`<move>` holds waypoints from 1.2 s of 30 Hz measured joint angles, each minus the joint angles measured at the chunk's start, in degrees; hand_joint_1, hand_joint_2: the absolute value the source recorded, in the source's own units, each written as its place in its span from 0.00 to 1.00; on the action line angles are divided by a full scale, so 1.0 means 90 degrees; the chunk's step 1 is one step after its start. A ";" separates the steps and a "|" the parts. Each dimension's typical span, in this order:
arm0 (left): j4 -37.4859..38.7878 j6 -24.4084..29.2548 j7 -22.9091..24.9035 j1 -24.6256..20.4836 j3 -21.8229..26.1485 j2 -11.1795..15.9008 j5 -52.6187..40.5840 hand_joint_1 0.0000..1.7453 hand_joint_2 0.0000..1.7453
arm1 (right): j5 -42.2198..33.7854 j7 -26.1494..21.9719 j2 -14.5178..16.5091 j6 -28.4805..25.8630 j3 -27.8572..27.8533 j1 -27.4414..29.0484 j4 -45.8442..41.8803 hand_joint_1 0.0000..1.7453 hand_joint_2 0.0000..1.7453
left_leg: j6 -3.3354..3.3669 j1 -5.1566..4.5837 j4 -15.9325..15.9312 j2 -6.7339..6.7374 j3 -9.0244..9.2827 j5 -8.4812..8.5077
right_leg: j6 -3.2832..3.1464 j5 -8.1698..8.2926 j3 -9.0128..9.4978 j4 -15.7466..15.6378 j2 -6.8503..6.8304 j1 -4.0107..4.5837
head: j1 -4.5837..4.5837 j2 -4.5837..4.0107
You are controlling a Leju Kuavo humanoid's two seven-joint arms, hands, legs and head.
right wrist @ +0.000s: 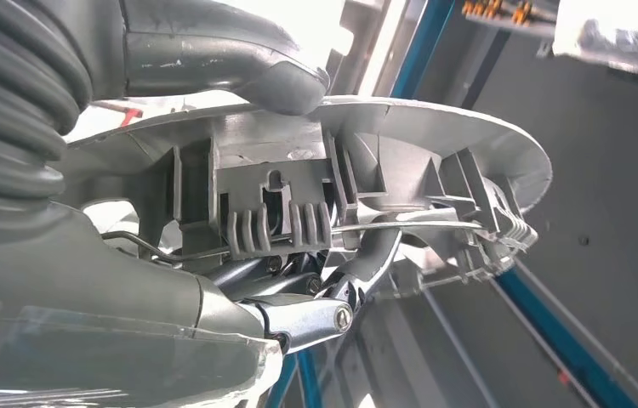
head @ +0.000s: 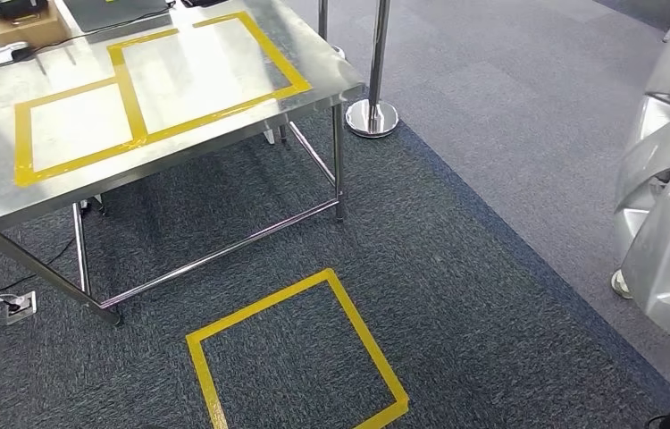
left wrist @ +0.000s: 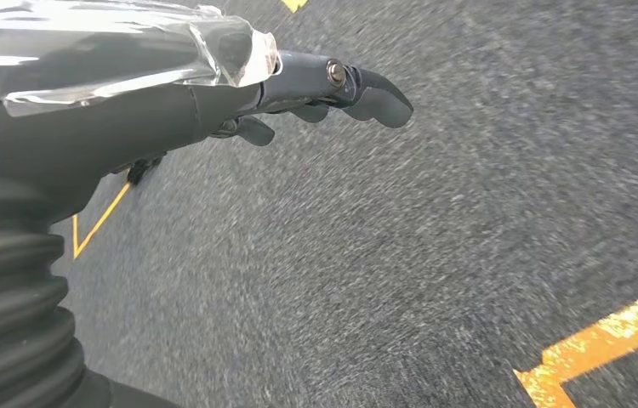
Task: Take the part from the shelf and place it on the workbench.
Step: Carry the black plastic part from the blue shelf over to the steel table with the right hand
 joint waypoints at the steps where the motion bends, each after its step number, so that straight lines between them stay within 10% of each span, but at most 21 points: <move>1: -0.0001 0.0001 0.0025 -0.0010 0.0005 0.0001 0.0002 0.00 1.00 | 0.0004 0.0001 0.0007 0.0006 -0.0001 -0.0002 0.0000 1.00 1.00 | 0.0033 -0.0025 -0.0375 0.0122 0.0211 0.0114 | 0.0031 -0.0021 0.0023 0.0001 -0.0062 0.0015 | -0.0009 0.0000; 5: -0.0002 0.0001 0.0102 -0.0029 0.0043 0.0001 0.0017 0.00 1.00 | 0.0006 0.0000 0.0024 0.0055 -0.0003 -0.0039 -0.0001 1.00 1.00 | 0.0164 -0.0062 -0.0668 0.0062 0.0360 0.0156 | 0.0173 -0.0095 0.0114 -0.0016 -0.0259 0.0034 | -0.0001 0.0000; 9: -0.0002 0.0001 0.0144 -0.0033 0.0084 0.0003 0.0021 0.00 1.00 | -0.0026 -0.0002 0.0025 0.0076 -0.0020 -0.0058 -0.0002 1.00 1.00 | 0.0285 -0.0002 -0.0696 -0.0207 0.0419 0.0204 | 0.0263 -0.0655 -0.0282 0.0953 0.0268 0.0013 | 0.0103 0.0000; 12: -0.0002 -0.0002 0.0166 -0.0036 0.0094 0.0002 0.0021 0.00 1.00 | -0.0055 -0.0002 0.0019 0.0098 -0.0030 -0.0050 0.0004 1.00 1.00 | 0.0297 -0.0004 -0.0688 -0.0466 0.0414 0.0208 | 0.0264 -0.0885 -0.0789 0.1870 0.0376 0.0012 | 0.0149 0.0000; 16: -0.0002 -0.0008 0.0179 -0.0038 0.0113 0.0001 0.0022 0.00 1.00 | -0.0104 0.0000 0.0019 0.0115 -0.0037 -0.0051 0.0013 1.00 1.00 | 0.0236 0.0003 -0.0636 -0.0853 0.0415 0.0178 | 0.0230 -0.0094 -0.0267 0.0477 0.0723 -0.0056 | 0.0203 0.0000; 20: -0.0002 -0.0022 0.0183 -0.0019 0.0140 0.0007 0.0028 0.00 1.00 | -0.0120 0.0001 0.0019 0.0130 -0.0053 -0.0057 0.0015 1.00 1.00 | 0.0064 0.0039 -0.0626 -0.1097 0.0311 0.0199 | 0.0140 0.0005 -0.0115 0.0112 0.0772 -0.0033 | 0.0185 0.0000; 24: -0.0001 -0.0065 0.0194 -0.0027 0.0161 0.0007 0.0046 0.00 1.00 | -0.0242 0.0001 0.0058 0.0140 -0.0060 -0.0085 0.0013 1.00 1.00 | -0.0033 0.0012 0.0147 -0.0426 -0.0084 -0.0239 | -0.0006 0.0026 -0.0099 0.0075 0.0501 -0.0028 | 0.0070 0.0000; 27: -0.0002 -0.0078 0.0196 -0.0031 0.0167 0.0009 0.0042 0.00 1.00 | -0.0384 -0.0001 0.0093 0.0143 -0.0070 -0.0083 0.0012 1.00 1.00 | -0.0052 0.0017 0.1186 -0.0263 -0.0596 -0.0608 | -0.0028 0.0017 -0.0110 0.0077 0.0341 -0.0008 | 0.0024 0.0000; 32: -0.0004 -0.0081 0.0188 -0.0033 0.0172 0.0026 0.0013 0.00 1.00 | -0.0474 0.0000 0.0137 0.0255 -0.0090 -0.0070 0.0012 1.00 1.00 | 0.0072 -0.0039 -0.0442 -0.0165 0.0311 0.0109 | 0.0015 0.0003 -0.0089 0.0082 0.0242 0.0026 | -0.0018 0.0000; 36: -0.0004 -0.0087 0.0183 -0.0032 0.0180 0.0025 0.0005 0.00 1.00 | -0.0448 -0.0001 0.0147 0.0288 -0.0107 -0.0054 0.0010 1.00 1.00 | 0.0070 -0.0057 -0.0652 -0.0145 0.0412 0.0153 | 0.0030 -0.0025 -0.0078 0.0081 0.0232 0.0048 | 0.0006 0.0000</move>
